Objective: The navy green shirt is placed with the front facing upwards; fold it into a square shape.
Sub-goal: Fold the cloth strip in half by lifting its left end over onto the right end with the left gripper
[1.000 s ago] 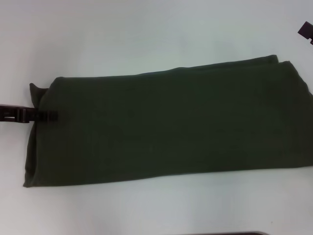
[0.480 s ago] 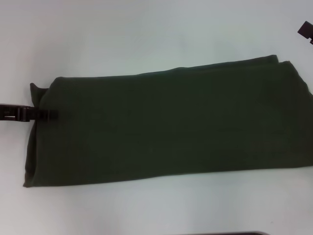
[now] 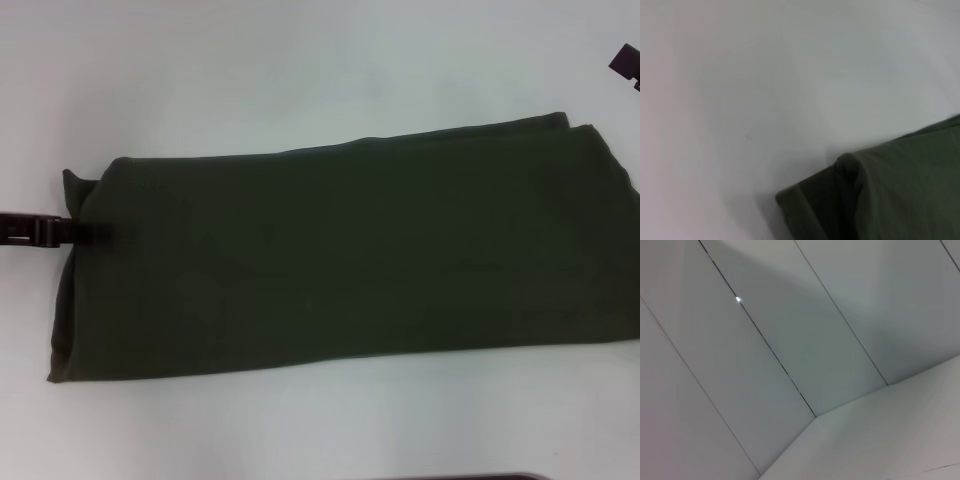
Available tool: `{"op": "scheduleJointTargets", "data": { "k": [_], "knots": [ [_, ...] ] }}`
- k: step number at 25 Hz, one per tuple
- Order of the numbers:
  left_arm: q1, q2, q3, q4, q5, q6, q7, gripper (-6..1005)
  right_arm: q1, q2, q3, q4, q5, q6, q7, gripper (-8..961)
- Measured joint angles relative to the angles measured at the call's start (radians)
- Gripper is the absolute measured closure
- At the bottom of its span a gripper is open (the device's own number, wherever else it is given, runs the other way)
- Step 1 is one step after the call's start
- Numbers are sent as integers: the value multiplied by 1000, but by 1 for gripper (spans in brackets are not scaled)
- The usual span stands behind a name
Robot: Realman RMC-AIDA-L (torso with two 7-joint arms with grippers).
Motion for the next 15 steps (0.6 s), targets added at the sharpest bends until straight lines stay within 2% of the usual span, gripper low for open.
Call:
{"op": "scheduleJointTargets", "data": {
  "k": [15],
  "knots": [
    [-3,-5,12,-3,2,-5,6,570,0,0,0,0,0,0,0,53]
  ]
}}
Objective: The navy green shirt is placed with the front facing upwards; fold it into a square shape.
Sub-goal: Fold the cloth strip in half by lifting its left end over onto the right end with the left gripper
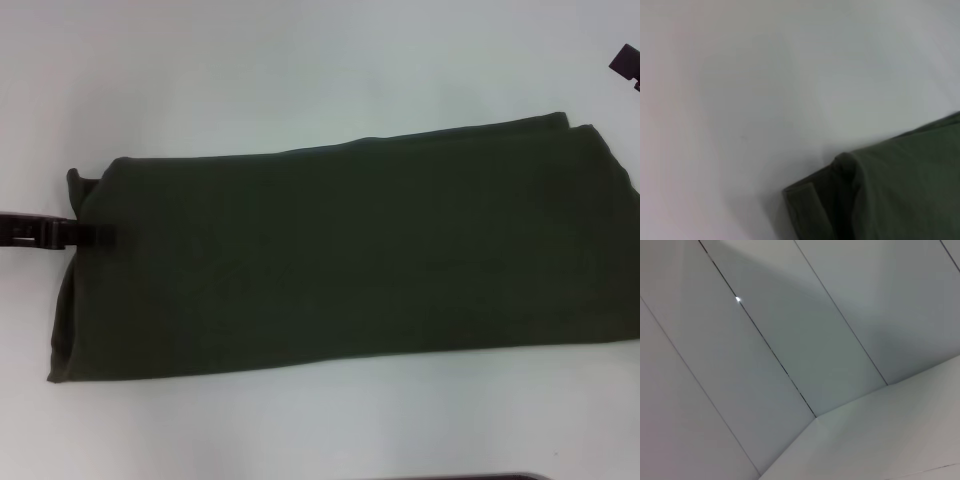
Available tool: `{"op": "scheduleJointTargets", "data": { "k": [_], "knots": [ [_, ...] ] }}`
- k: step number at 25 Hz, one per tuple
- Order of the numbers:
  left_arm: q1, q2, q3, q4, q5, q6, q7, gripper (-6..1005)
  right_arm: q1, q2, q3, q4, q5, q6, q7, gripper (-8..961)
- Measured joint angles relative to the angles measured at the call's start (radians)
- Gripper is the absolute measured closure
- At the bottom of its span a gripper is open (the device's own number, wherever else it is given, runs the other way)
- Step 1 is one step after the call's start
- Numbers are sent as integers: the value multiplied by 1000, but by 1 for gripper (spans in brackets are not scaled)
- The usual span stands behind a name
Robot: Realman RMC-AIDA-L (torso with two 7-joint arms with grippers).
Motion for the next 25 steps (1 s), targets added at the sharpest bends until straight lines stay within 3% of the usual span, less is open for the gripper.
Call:
{"op": "scheduleJointTargets", "data": {
  "k": [12,25],
  "knots": [
    [-8,0,19,-1,2,2,-3,677,0,0,1,0,2,0,-1,54],
    [-9,0,23,-11,7,5,0,943,0,2,2,0,2,-3,-3,54]
  ]
}}
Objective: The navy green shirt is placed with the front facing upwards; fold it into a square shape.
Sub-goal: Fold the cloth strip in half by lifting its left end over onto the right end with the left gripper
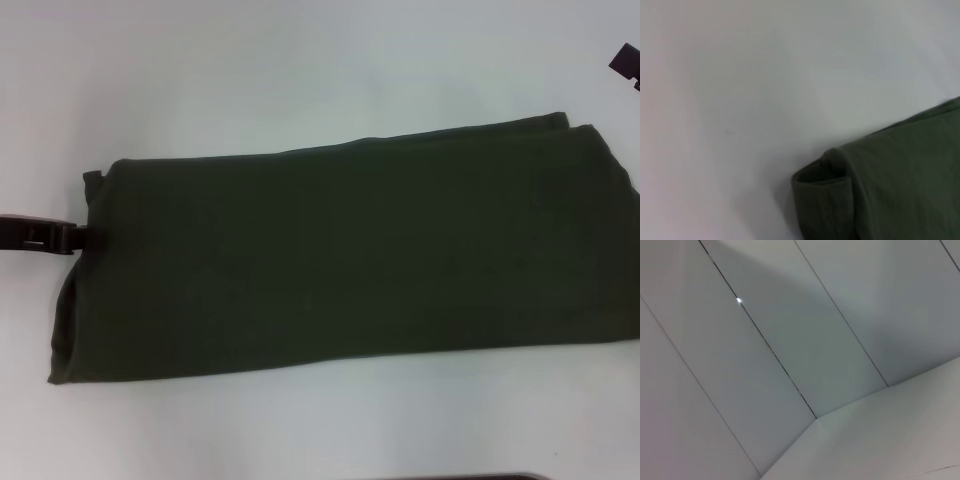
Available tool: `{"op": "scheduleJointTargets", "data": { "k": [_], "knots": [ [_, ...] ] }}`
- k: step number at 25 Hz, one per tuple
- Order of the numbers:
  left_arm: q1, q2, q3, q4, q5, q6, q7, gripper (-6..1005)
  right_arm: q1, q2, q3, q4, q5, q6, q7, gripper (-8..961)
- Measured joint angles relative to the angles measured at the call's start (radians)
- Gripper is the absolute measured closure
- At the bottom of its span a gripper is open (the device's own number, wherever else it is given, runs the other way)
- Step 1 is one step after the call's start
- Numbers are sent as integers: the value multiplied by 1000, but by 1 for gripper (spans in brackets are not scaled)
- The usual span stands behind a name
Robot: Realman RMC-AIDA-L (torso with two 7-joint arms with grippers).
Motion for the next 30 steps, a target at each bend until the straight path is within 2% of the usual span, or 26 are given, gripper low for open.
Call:
{"op": "scheduleJointTargets", "data": {
  "k": [3,21,30],
  "knots": [
    [0,0,0,-1,0,-2,0,1000,0,0,0,0,0,0,0,54],
    [-27,1,-11,32,-67,70,-63,1000,-13,0,0,0,0,3,-6,53],
    [-17,15,-15,78,-93,101,-76,1000,-9,-2,-9,0,-5,3,-6,53]
  ]
}}
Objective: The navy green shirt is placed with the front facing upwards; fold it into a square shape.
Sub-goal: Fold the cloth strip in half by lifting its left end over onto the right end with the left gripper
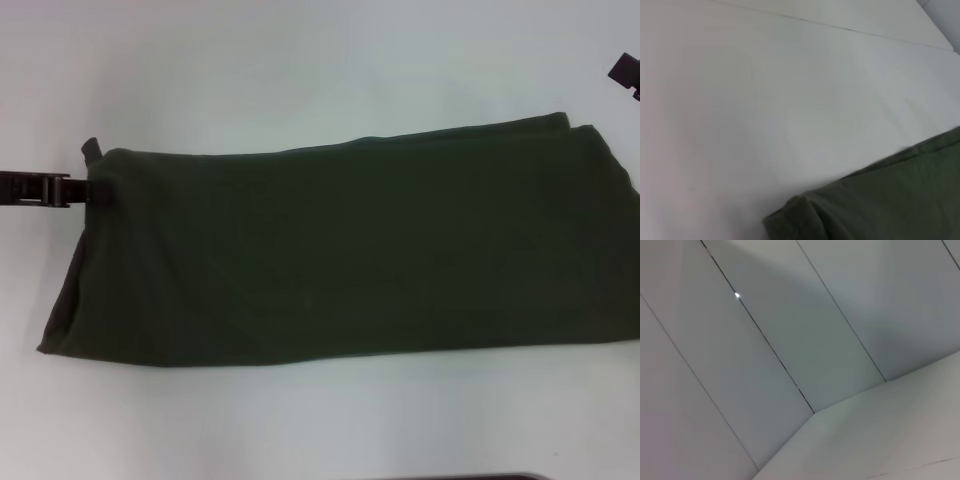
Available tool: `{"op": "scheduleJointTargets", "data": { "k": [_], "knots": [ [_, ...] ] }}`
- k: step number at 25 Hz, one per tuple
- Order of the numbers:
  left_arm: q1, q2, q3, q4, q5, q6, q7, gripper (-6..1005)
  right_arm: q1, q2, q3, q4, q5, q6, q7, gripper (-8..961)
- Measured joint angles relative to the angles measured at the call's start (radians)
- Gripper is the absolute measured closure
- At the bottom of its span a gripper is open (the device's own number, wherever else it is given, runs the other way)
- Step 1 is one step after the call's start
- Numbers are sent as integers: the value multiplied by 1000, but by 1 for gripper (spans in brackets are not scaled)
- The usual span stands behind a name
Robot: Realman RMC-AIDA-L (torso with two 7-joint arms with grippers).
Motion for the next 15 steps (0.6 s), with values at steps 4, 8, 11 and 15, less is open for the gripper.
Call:
{"op": "scheduleJointTargets", "data": {
  "k": [4,8,11,15],
  "knots": [
    [0,8,-1,2,6,9,5,1000,4,0,0,0,-1,1,0,53],
    [0,11,-2,2,14,10,8,1000,8,3,-1,0,-2,7,0,53],
    [0,15,-3,2,18,10,9,1000,10,4,-3,0,-2,11,0,53],
    [1,20,-6,2,26,12,8,1001,10,4,-3,0,-2,12,1,53]
  ]
}}
